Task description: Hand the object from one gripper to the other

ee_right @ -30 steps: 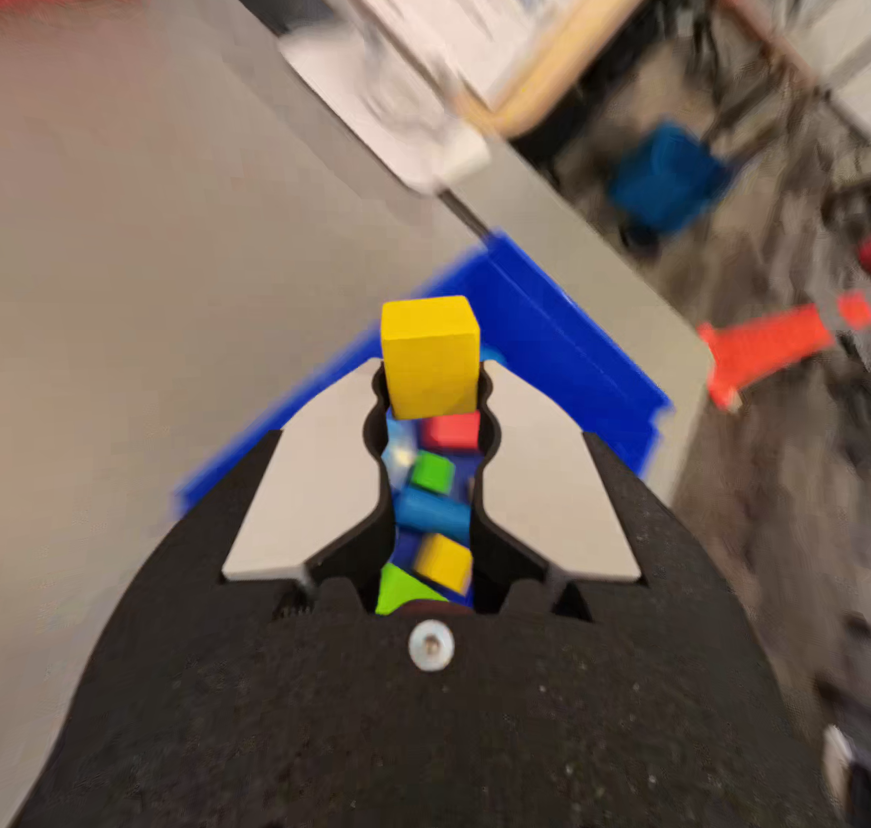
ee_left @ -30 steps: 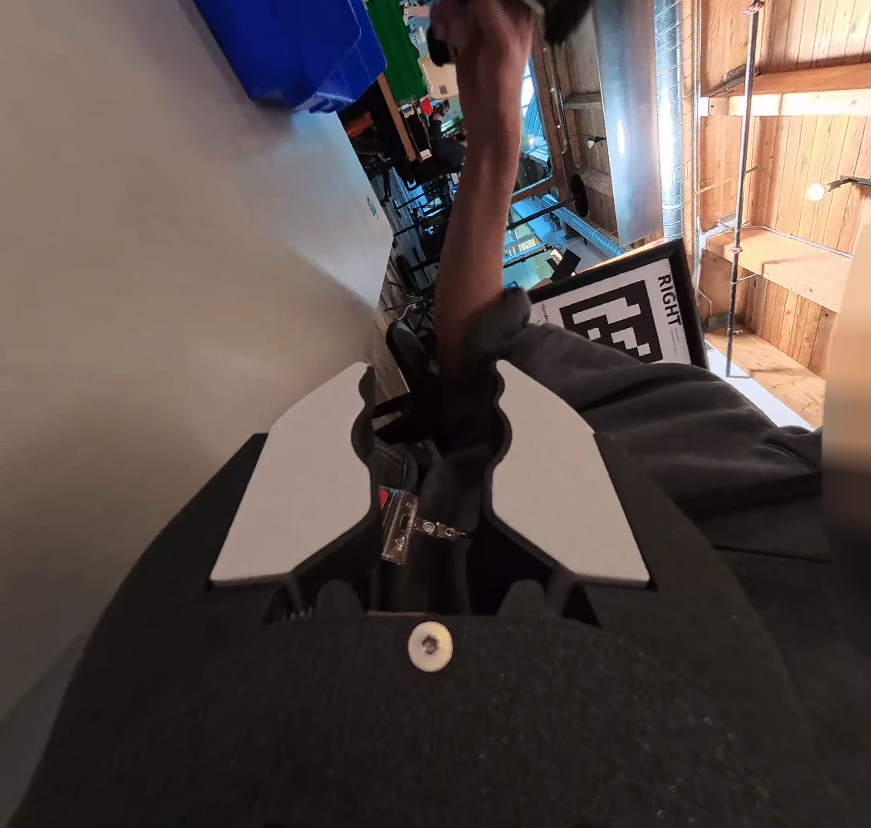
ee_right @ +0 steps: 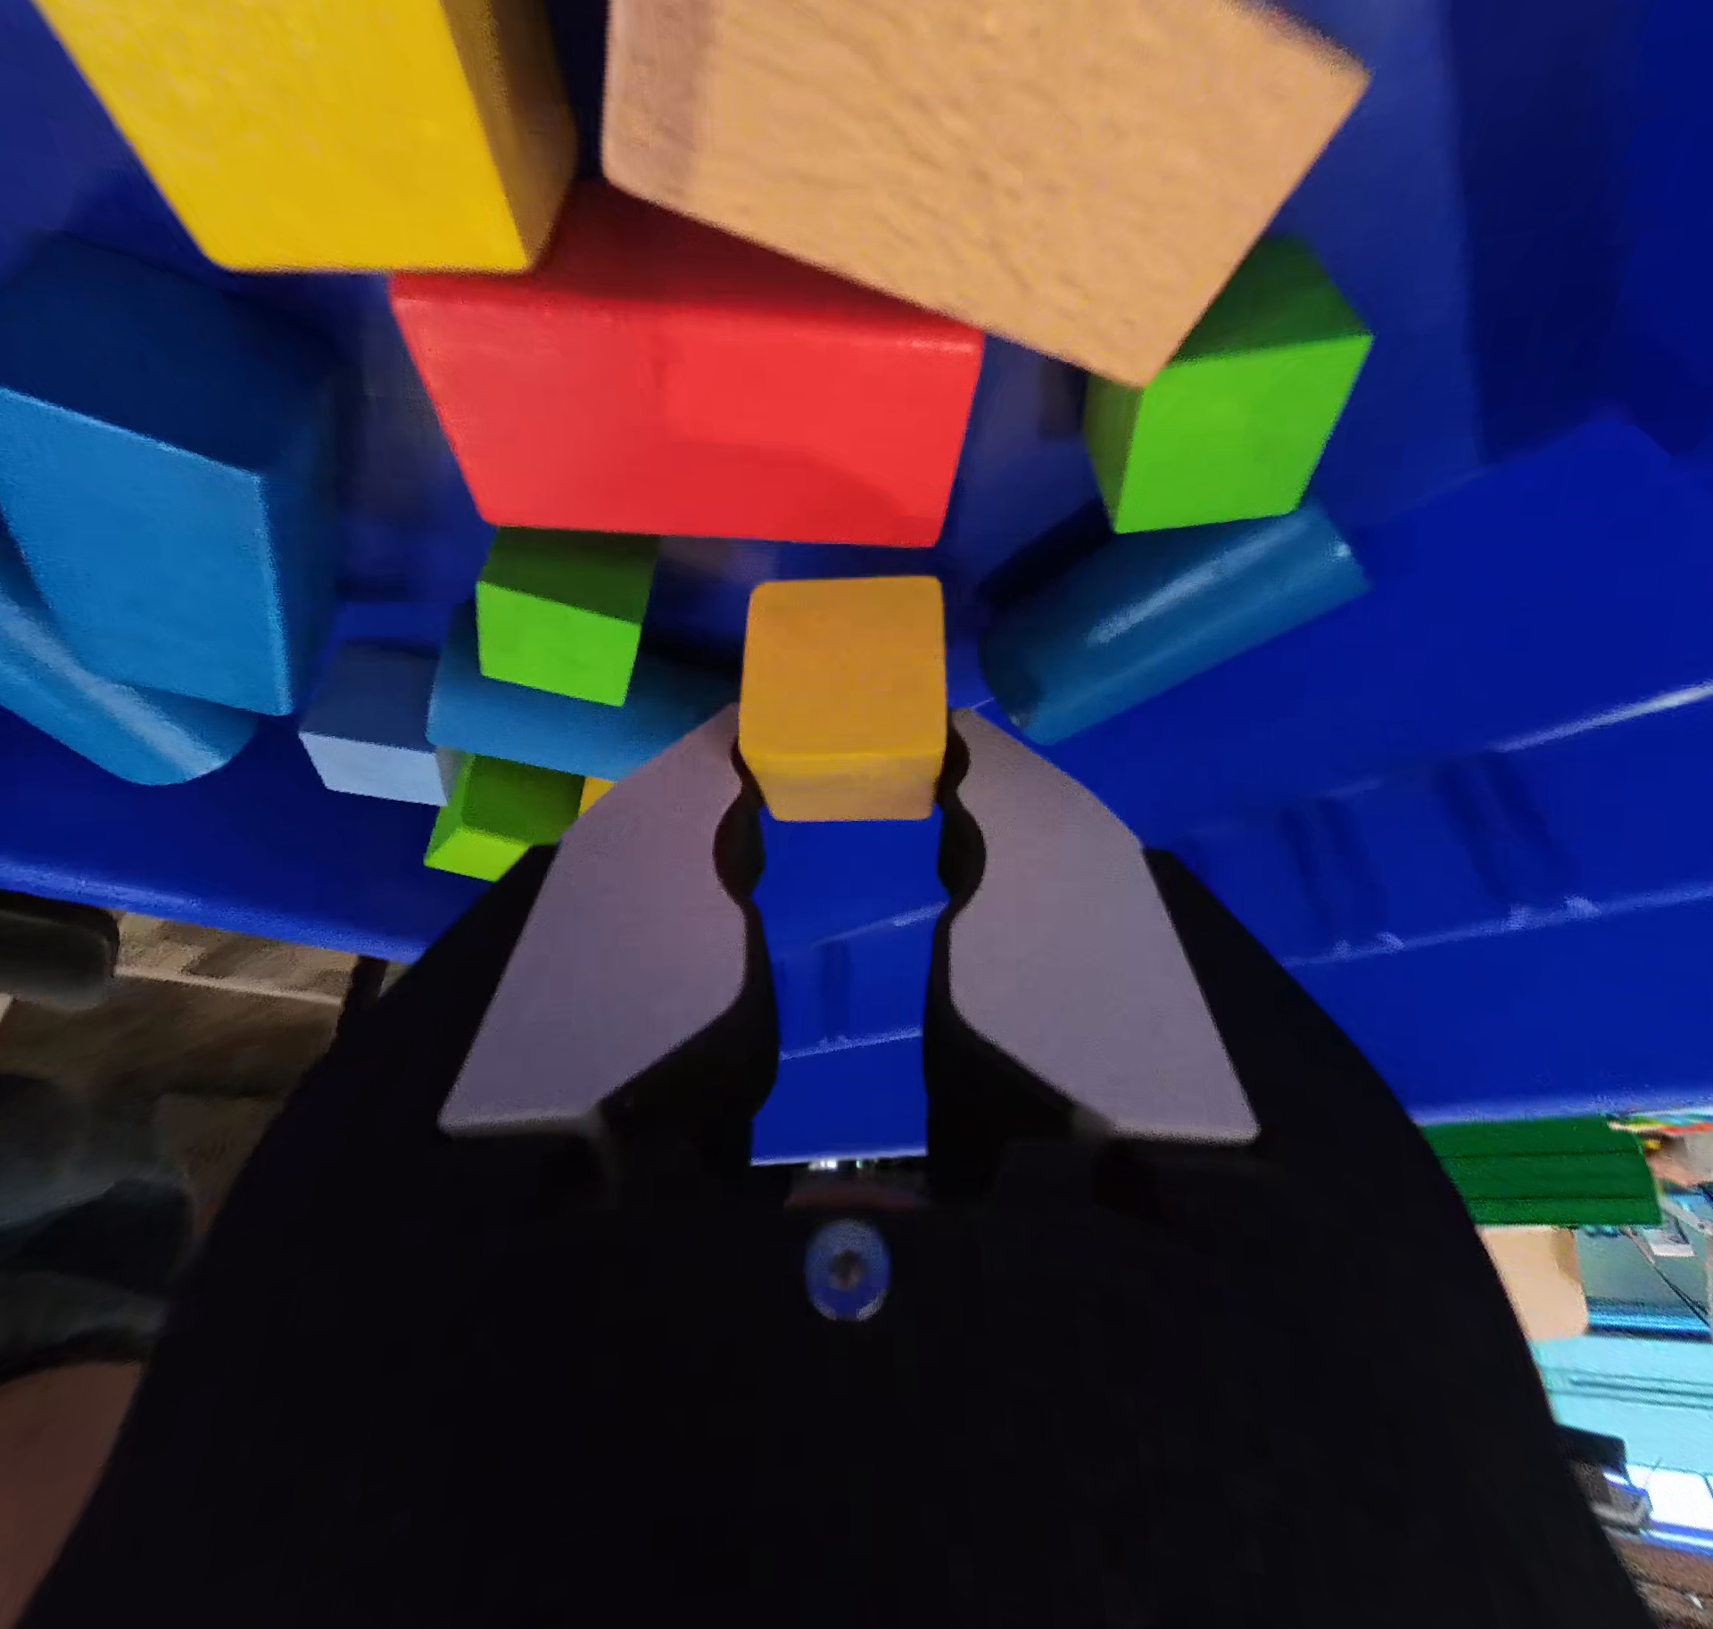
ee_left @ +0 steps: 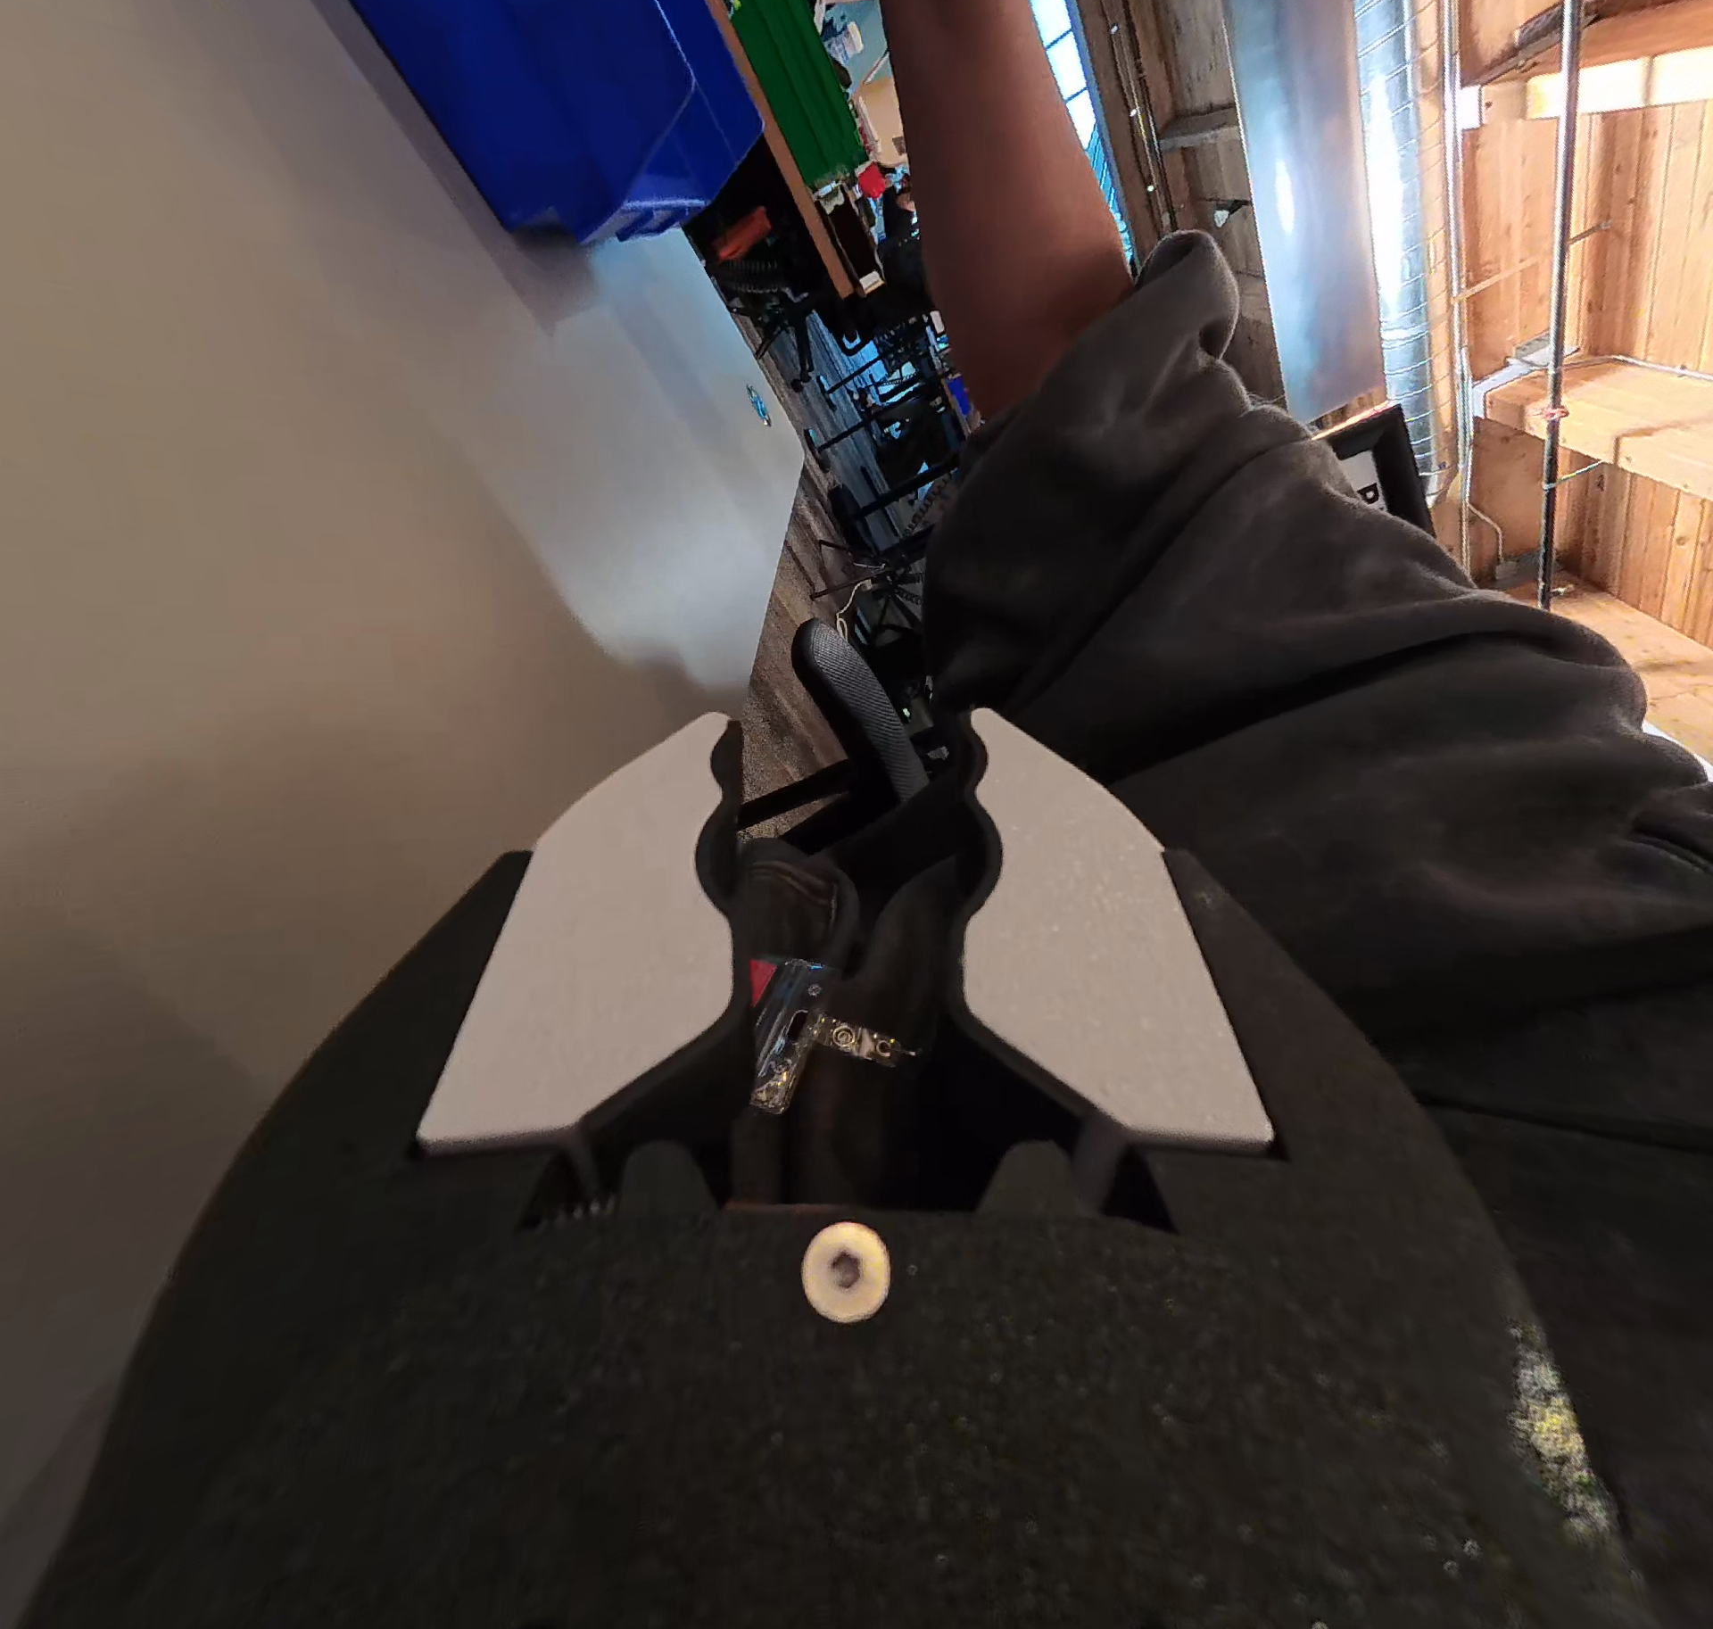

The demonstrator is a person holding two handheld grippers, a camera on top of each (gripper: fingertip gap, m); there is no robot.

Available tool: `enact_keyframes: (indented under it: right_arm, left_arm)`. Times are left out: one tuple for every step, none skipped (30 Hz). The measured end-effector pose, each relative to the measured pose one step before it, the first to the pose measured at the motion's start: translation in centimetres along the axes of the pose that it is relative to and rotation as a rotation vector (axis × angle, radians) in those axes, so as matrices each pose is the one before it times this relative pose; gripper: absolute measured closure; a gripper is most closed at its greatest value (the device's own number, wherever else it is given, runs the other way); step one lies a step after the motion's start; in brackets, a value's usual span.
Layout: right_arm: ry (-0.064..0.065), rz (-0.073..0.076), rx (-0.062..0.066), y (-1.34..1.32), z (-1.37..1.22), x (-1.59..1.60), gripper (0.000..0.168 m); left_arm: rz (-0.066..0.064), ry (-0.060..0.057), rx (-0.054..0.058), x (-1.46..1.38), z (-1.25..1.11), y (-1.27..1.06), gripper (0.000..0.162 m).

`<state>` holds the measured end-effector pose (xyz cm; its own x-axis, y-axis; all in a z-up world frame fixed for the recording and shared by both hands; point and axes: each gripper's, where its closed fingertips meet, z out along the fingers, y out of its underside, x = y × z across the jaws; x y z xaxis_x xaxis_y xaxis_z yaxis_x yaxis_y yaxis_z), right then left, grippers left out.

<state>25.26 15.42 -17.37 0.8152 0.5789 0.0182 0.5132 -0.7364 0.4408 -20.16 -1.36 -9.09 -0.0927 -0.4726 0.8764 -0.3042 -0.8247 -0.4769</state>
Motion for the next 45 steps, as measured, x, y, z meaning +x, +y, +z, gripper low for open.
enact_keyframes:
  right_arm:
    - [0.0073, -0.0082, -0.0066, 0.056, 0.329, 0.207, 0.133]
    - [0.0068, -0.0013, 0.0086, -0.165, 0.216, 0.226, 0.133]
    - [-0.0151, 0.0053, 0.0168, -0.324, 0.158, -0.119, 0.134]
    - [-0.0108, -0.003, 0.028, -0.581, 0.126, -0.158, 0.134]
    - [-0.0117, -0.0008, 0.013, -0.421, 0.199, -0.222, 0.134]
    - [-0.0034, -0.0038, -0.016, -0.033, 0.326, -0.136, 0.133]
    - [0.0131, -0.0095, -0.0179, 0.011, 0.32, 0.111, 0.133]
    - [0.0017, 0.0034, -0.0209, 0.11, 0.105, 0.014, 0.133]
    - [0.0054, 0.0108, 0.0145, -0.249, -0.16, 0.103, 0.133]
    - [0.0125, 0.0024, 0.0178, -0.36, -0.09, 0.186, 0.133]
    - [0.0033, 0.0007, 0.0122, -0.228, 0.001, 0.023, 0.134]
    - [0.0004, -0.0033, 0.008, -0.042, 0.082, -0.032, 0.133]
    - [-0.0008, -0.002, 0.0087, -0.005, -0.013, -0.033, 0.134]
    - [0.0106, 0.0009, 0.0169, 0.009, -0.025, 0.133, 0.133]
    - [0.0167, 0.0086, 0.0233, 0.045, -0.067, 0.179, 0.129]
    - [0.0138, 0.0128, 0.0259, 0.123, -0.249, 0.072, 0.125]
    - [0.006, 0.0154, 0.0434, 0.125, -0.525, -0.159, 0.124]
    - [0.0197, 0.0194, 0.0675, 0.024, -0.853, -0.141, 0.124]
    - [0.0374, 0.0199, 0.0824, -0.002, -1.14, -0.088, 0.124]
    - [0.0536, 0.0251, 0.0889, 0.108, -1.432, -0.113, 0.123]
    - [0.0657, 0.0282, 0.0991, 0.049, -1.675, -0.19, 0.123]
    - [0.06, 0.0392, 0.1134, -0.049, -1.862, -0.54, 0.123]
    - [0.0325, 0.0582, 0.1382, -0.324, -1.977, -1.178, 0.124]
    - [-0.0045, 0.0796, 0.1579, -0.554, -1.968, -1.939, 0.124]
    - [-0.0434, 0.0825, 0.1617, -0.388, -1.85, -2.684, 0.125]
    - [-0.0331, 0.0781, 0.152, -0.037, -1.709, -2.594, 0.125]
    - [0.0286, 0.0914, 0.1421, 0.254, -1.677, -1.6, 0.125]
    - [0.0451, 0.0736, 0.1237, 0.646, -1.796, -1.05, 0.126]
    - [0.0427, 0.0661, 0.1178, 0.633, -1.784, -0.744, 0.126]
    - [0.0328, 0.0495, 0.094, 0.794, -1.62, -0.509, 0.125]
    - [0.0405, 0.0357, 0.0533, 0.95, -1.394, -0.056, 0.125]
    - [0.0421, 0.0325, 0.0174, 1.028, -1.049, 0.18, 0.124]
    - [0.0077, 0.0051, -0.0041, 0.781, -0.605, -0.041, 0.123]
    - [0.0163, -0.027, -0.0185, 0.653, -0.233, 0.254, 0.121]
    - [0.0316, -0.0407, -0.0181, 0.469, 0.061, 0.588, 0.118]
    - [0.0212, -0.0393, -0.0115, 0.296, 0.314, 0.508, 0.116]
    - [0.0033, -0.0271, -0.0198, 0.389, 0.427, 0.282, 0.116]
    - [0.0033, -0.0049, -0.0216, 0.385, 0.395, 0.282, 0.116]
    - [-0.0017, 0.0138, -0.0125, 0.214, 0.276, 0.147, 0.116]
    - [-0.0165, 0.0198, -0.0063, 0.128, 0.136, -0.13, 0.116]
    - [-0.0156, 0.0203, -0.0045, 0.116, 0.004, -0.189, 0.116]
    - [-0.0118, 0.0144, -0.0009, 0.086, -0.104, -0.191, 0.116]
    - [-0.0066, 0.0059, 0.0017, 0.044, -0.19, -0.133, 0.116]
    - [0.0025, 0.0013, 0.0048, -0.024, -0.251, -0.007, 0.116]
    - [0.0026, 0.0012, 0.0068, -0.091, -0.212, 0.03, 0.117]
  left_arm:
    - [-0.0009, -0.0023, -0.0015, -0.079, -0.029, 0.046, 0.119]
    - [-0.0034, -0.0003, -0.0006, -0.064, -0.024, 0.002, 0.119]
    - [-0.0047, 0.0034, 0.0029, 0.003, -0.017, -0.066, 0.119]
    - [-0.0047, 0.0054, 0.0042, 0.059, -0.007, -0.089, 0.119]
    - [-0.0031, 0.0043, 0.0025, 0.065, 0.008, -0.057, 0.119]
    - [-0.0002, 0.0007, -0.0008, 0.004, 0.017, 0.018, 0.119]
    - [0.0012, -0.0032, -0.0037, -0.044, 0.024, 0.075, 0.119]
    - [0.0012, -0.0031, -0.0032, -0.043, 0.021, 0.046, 0.119]
    - [0.0009, -0.0005, 0.0002, 0.013, 0.0, -0.017, 0.119]
    - [0.0012, 0.0011, 0.0023, 0.056, -0.01, -0.06, 0.119]
    - [0.0028, -0.0004, 0.0008, 0.011, -0.006, -0.026, 0.119]
    - [0.0046, -0.0061, -0.0015, -0.107, -0.018, 0.031, 0.119]
    - [0.0056, -0.0123, -0.0014, -0.209, -0.045, 0.048, 0.119]
    - [0.0061, -0.0149, 0.0008, -0.236, -0.066, 0.002, 0.119]
    - [0.0081, -0.0148, 0.0048, -0.145, -0.111, -0.074, 0.119]
    - [0.0133, -0.0148, 0.0069, -0.056, -0.165, -0.11, 0.119]
    - [0.0218, -0.0199, 0.0078, -0.018, -0.229, -0.126, 0.118]
    - [0.0331, -0.0326, 0.0093, -0.1, -0.323, -0.135, 0.118]
    - [0.0426, -0.0519, 0.0109, -0.291, -0.451, -0.132, 0.118]
    - [0.049, -0.0693, 0.0113, -0.49, -0.607, -0.102, 0.118]
    - [0.0494, -0.0882, 0.0145, -0.702, -0.798, -0.063, 0.117]
    - [0.0468, -0.1095, 0.0297, -0.951, -1.031, -0.133, 0.114]
    - [0.0466, -0.1188, 0.0524, -1.095, -1.258, -0.251, 0.113]
    - [0.0475, -0.1139, 0.0629, -1.11, -1.396, -0.279, 0.113]
    - [0.0406, -0.1161, 0.0599, -1.273, -1.454, -0.268, 0.113]
    - [0.0281, -0.1196, 0.0567, -1.505, -1.422, -0.365, 0.112]
    - [0.022, -0.0959, 0.0511, -1.359, -1.294, -0.481, 0.109]
    - [0.0191, -0.0677, 0.0405, -1.126, -1.096, -0.502, 0.105]
    - [0.0079, -0.0648, 0.0288, -1.218, -0.818, -0.438, 0.102]
    - [0.0019, -0.0631, 0.0159, -1.298, -0.514, -0.262, 0.101]
    - [0.0027, -0.0612, 0.0029, -1.332, -0.225, -0.063, 0.1]
    - [0.0038, -0.0663, -0.0036, -1.375, -0.017, 0.1, 0.1]
    - [0.0013, -0.0729, -0.0053, -1.39, 0.11, 0.241, 0.097]
    - [-0.0017, -0.065, -0.0062, -1.219, 0.151, 0.318, 0.096]
    - [0.0004, -0.0422, -0.0056, -0.807, 0.171, 0.308, 0.098]
    - [0.0016, -0.0221, -0.0097, -0.423, 0.2, 0.331, 0.1]
    - [0.0001, -0.0114, -0.0134, -0.181, 0.243, 0.356, 0.101]
    - [0.005, -0.0029, -0.0162, 0.0, 0.267, 0.386, 0.102]
    - [0.006, -0.0036, -0.0177, 0.006, 0.218, 0.396, 0.102]
    - [0.0056, -0.0052, -0.0142, -0.041, 0.122, 0.324, 0.102]
    - [0.0056, -0.0036, -0.0075, -0.019, 0.04, 0.198, 0.103]
    - [0.0031, -0.0018, -0.0025, -0.001, -0.007, 0.096, 0.103]
    - [0.0012, 0.0024, -0.0033, 0.066, -0.013, 0.084, 0.103]
    - [0.0008, 0.0023, -0.0056, 0.042, -0.022, 0.098, 0.103]
    - [0.0019, 0.0002, -0.0043, -0.004, -0.043, 0.096, 0.103]
